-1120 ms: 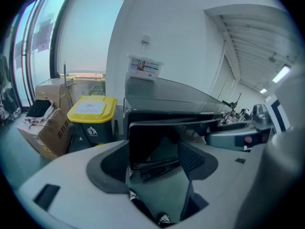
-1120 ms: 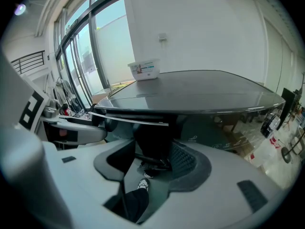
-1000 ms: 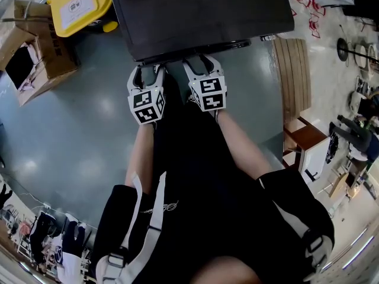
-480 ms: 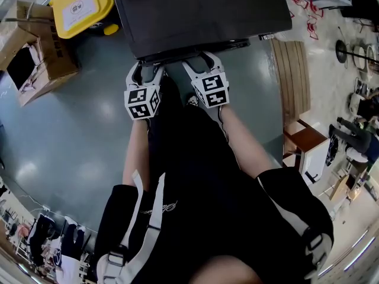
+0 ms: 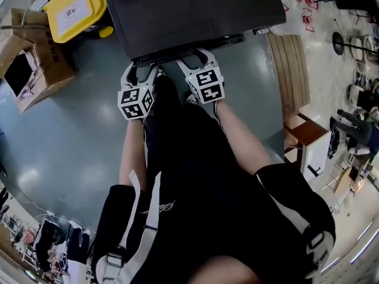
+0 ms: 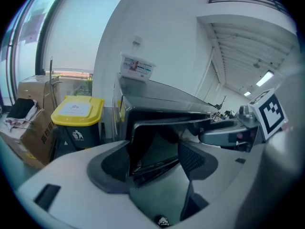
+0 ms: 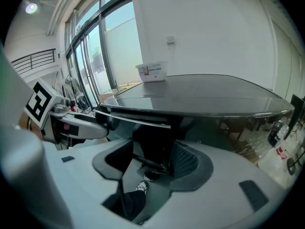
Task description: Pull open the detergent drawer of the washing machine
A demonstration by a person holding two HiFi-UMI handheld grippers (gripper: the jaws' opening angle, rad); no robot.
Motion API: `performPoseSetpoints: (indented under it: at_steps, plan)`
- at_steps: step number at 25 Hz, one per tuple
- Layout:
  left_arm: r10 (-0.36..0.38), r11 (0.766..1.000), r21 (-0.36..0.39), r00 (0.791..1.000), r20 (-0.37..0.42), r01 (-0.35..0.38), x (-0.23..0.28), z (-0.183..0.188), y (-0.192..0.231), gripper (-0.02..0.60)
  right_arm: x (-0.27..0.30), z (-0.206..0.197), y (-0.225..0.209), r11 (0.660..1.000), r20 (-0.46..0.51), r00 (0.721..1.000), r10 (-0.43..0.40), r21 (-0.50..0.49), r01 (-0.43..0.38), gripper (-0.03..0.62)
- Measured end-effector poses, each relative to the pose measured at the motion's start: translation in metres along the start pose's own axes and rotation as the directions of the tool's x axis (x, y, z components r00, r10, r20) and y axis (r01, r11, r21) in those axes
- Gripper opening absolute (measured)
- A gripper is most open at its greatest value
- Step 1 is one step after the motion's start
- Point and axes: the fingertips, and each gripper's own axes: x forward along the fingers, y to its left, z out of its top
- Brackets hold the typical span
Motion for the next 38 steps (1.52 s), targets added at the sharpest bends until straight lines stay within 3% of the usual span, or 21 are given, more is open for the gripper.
performPoseSetpoints:
  at_steps: [38]
  plan:
    - [0.042,0.999,-0.022,0.999,0.011,-0.041,-0.028,-0.026,-0.019,0.308,-0.031,-0.028,0.013,1.0,-0.018,1.0,-0.006,0.019,0.007,0.241]
